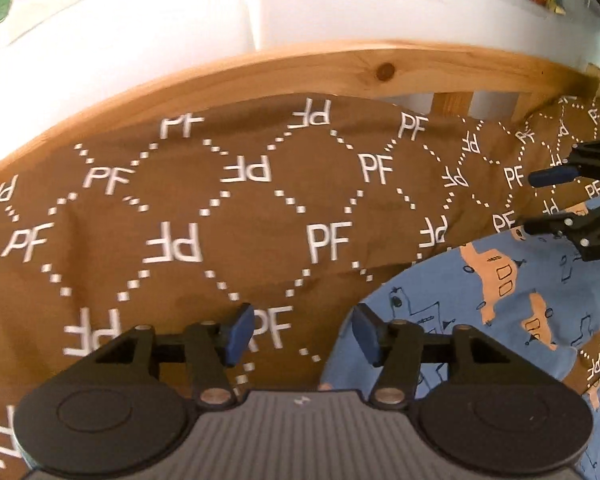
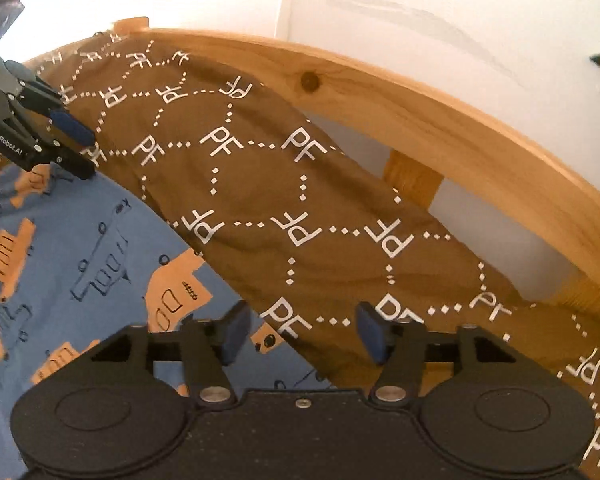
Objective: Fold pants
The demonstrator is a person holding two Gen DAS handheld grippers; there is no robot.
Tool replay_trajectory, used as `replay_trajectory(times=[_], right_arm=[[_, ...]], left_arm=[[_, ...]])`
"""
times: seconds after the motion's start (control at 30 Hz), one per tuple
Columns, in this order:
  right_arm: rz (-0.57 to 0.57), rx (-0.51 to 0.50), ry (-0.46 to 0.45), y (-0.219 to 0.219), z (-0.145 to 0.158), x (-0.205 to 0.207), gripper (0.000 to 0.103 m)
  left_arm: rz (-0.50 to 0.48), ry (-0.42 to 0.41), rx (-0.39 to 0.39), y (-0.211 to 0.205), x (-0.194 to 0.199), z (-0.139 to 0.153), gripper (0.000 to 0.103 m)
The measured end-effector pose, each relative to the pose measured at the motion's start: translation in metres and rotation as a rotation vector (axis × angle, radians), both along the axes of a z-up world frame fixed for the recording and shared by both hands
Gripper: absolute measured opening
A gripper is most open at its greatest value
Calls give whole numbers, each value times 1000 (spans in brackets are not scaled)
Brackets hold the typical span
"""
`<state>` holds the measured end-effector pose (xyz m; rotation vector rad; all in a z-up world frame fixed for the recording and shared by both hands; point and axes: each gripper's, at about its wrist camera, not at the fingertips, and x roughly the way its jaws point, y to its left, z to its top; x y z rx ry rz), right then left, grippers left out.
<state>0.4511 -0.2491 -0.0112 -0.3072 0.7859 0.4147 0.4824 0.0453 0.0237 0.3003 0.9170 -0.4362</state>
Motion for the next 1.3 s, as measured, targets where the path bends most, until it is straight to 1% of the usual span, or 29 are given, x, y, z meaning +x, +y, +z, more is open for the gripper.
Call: replay_trajectory(times=[0.07, 0.17, 0.27, 0.37, 0.47, 0.53, 0.6, 0.63, 0.67, 0.7, 0.73, 0.77, 0.8, 0.83, 0.87, 0.9, 0.97, 1.1, 1.2, 1.3], right_arm=[[11, 0, 11, -3, -1, -1, 66], [37, 8, 44, -1, -4, 0, 68], [64, 9, 74, 6, -10, 2, 72], [59, 14, 93, 11, -14, 7, 72], [55, 69, 98, 14, -12, 11, 71], [78, 64, 101, 21, -13, 13, 69], [103, 35, 110, 29, -16, 16, 63], [110, 20, 118, 33, -19, 18, 62], [109, 11, 128, 37, -21, 20, 58], [102, 11, 141, 40, -25, 24, 52], [98, 16, 157, 44, -27, 26, 48], [103, 17, 171, 48, -29, 28, 40], [113, 7, 182, 51, -31, 28, 32], [121, -17, 180, 56, -31, 28, 26], [126, -34, 170, 58, -30, 27, 14], [130, -42, 158, 60, -29, 26, 6], [132, -31, 140, 61, -25, 20, 0], [123, -30, 84, 58, -16, 6, 0], [114, -9, 59, 52, -8, -5, 0], [117, -4, 19, 50, 0, -18, 0]], left_arm=[[4, 14, -6, 1, 0, 4, 62], [-25, 27, -15, 10, -4, 11, 65], [-69, 28, 3, 14, -6, 11, 65], [-99, 41, 22, 14, -2, 8, 65], [-120, 68, 24, 19, -5, 12, 65], [-141, 84, 22, 22, -9, 15, 65], [-147, 99, 38, 22, -11, 14, 64], [-142, 102, 47, 21, -12, 12, 63], [-135, 109, 55, 18, -11, 10, 58], [-127, 119, 60, 15, -11, 8, 53], [-126, 127, 55, 13, -10, 8, 30], [-119, 147, 46, 11, -9, 8, 11], [-103, 167, 40, 10, -8, 7, 9], [-82, 176, 40, 8, -8, 6, 7], [-62, 170, 50, 7, -9, 6, 5], [-49, 166, 59, 6, -10, 7, 4], [-34, 152, 55, 5, -14, 9, 2], [-57, 89, 39, 7, -29, 19, 2], [-81, 34, 65, 5, -39, 25, 2], [-90, -13, 74, 1, -52, 32, 2]])
